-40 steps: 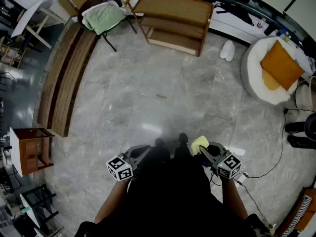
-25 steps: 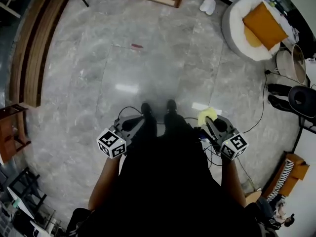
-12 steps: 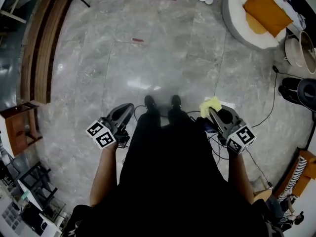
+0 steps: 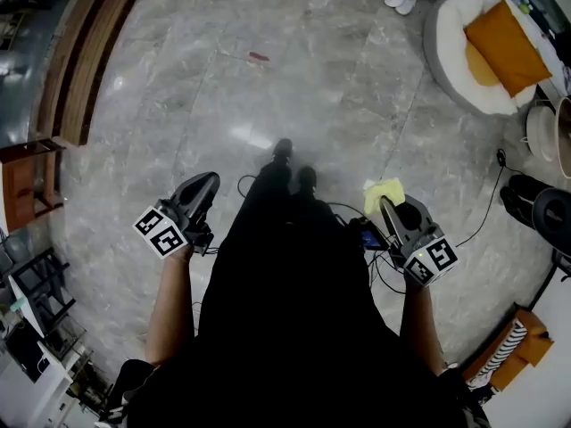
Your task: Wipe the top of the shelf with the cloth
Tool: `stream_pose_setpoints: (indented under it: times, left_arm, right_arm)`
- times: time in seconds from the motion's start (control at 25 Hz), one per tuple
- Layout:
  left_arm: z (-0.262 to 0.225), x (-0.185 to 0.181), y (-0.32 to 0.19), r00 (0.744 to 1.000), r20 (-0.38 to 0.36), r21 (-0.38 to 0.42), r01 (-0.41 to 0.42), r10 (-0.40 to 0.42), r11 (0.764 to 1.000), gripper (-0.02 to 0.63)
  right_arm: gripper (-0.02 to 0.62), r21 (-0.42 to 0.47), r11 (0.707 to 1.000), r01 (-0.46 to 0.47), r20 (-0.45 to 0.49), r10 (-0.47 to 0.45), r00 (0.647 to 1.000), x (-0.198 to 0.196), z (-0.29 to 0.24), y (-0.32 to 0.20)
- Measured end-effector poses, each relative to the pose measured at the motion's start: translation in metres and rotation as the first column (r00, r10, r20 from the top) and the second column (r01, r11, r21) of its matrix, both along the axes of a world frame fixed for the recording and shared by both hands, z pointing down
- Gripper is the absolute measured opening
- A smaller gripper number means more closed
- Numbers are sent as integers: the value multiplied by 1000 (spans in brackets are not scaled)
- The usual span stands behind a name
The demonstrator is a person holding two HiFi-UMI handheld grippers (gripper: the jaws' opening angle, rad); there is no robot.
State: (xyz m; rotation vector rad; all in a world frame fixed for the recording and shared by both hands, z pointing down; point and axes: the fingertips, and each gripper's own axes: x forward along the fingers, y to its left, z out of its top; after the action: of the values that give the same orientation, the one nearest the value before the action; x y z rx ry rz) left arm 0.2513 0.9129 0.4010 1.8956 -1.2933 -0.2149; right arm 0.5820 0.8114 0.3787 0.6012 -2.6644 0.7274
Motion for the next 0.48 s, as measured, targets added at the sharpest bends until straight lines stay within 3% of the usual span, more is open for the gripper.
stream_pose_setpoints:
  times: [0.32,0.48]
  left_arm:
    - [21,-21,-52,994,-75,66,79,-74,995,11]
    - [18,-43,-73,989,-79,98,135,-128,986,11]
  right_arm:
    - [49,-11,998,68,-68,-68,995,-26,-2,-56]
    - [49,-27,995,99,-104,-101,989,-44,-12,-96]
